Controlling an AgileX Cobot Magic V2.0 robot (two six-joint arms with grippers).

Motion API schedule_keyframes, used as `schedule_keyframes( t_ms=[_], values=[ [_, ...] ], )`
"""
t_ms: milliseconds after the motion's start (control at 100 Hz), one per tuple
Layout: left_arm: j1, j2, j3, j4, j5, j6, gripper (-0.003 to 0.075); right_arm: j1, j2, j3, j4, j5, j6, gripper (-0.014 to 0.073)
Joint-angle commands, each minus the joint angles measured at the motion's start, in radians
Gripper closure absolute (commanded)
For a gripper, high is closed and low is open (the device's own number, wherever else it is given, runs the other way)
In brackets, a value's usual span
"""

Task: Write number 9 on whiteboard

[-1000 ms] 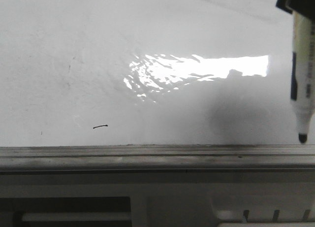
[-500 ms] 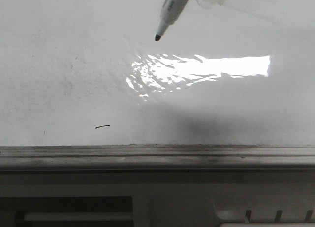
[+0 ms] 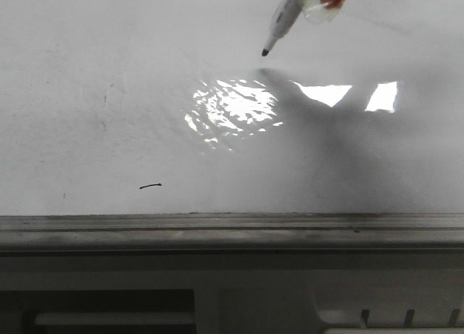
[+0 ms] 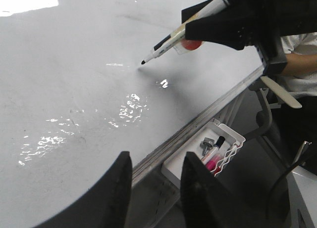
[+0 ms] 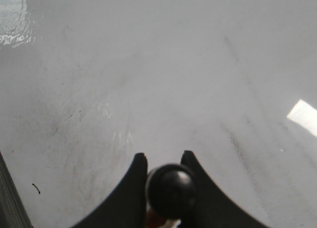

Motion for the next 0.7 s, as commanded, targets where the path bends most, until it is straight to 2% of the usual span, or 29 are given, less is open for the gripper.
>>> schedule_keyframes(
  t_ms=[0, 260, 490, 690],
  values=[
    [0.002, 0.005, -0.027, -0.021, -0.068, -0.008, 0.0511, -0.012, 0.023, -0.027, 0.015, -0.11, 0.005, 0.064],
    [0.002, 0.005, -0.027, -0.021, -0.068, -0.008, 0.0511, 0.005, 0.11, -0.027, 0.054, -0.094, 0.005, 0.0643],
    [0.002, 0.005, -0.027, -0.021, -0.068, -0.008, 0.0511, 0.006, 0.087, -0.027, 0.054, 0.084, 0.005, 0.0643],
    [0.002, 0.005, -0.027, -0.017, -0.068, -0.008, 0.0511, -0.053, 0.069, -0.047, 0.054, 0.034, 0.005, 0.0643]
  ],
)
